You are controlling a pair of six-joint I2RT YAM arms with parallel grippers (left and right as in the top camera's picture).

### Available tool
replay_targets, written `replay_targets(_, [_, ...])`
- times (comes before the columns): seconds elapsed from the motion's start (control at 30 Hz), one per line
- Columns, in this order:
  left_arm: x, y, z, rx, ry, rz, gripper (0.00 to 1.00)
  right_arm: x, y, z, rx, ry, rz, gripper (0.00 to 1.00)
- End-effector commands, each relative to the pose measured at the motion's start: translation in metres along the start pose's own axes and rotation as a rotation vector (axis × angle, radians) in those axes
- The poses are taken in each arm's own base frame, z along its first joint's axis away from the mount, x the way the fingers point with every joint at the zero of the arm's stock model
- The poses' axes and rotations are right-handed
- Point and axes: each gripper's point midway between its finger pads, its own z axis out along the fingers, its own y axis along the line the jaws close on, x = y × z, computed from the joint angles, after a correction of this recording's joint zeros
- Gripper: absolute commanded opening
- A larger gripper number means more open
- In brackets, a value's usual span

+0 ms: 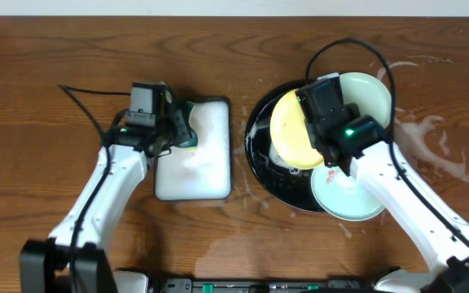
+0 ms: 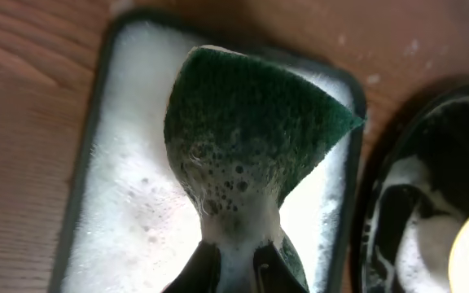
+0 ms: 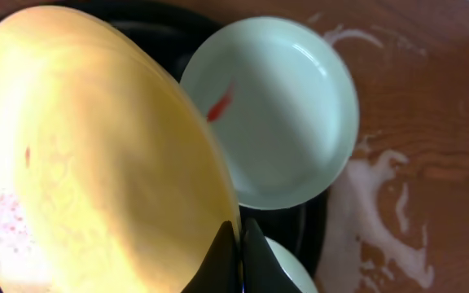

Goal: Clean dirty plates on tray and stack at the side

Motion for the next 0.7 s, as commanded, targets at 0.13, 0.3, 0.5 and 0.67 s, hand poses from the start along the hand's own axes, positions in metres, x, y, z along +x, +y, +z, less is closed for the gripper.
replay_targets(0.13, [0.002, 0.004, 0.004, -0.010, 0.004, -0.016, 0.07, 0.003, 0.008, 0.009, -0.029, 0.013, 0.025, 0.01])
replay_targets(0.3, [-0.010, -0.006, -0.020, 0.027, -0.068, -0.006, 0.08, 0.013, 0.008, 0.021, -0.039, 0.056, 0.078, 0.01])
replay_targets(0.5, [-0.005, -0.004, -0.018, 0.021, -0.044, -0.008, 0.07, 0.039, 0.030, 0.058, -0.198, 0.165, 0.201, 0.01])
replay_targets(0.67, [0.001, -0.022, -0.019, 0.109, -0.012, -0.014, 0.08, 0.064, 0.027, 0.088, -0.188, 0.268, 0.258, 0.01])
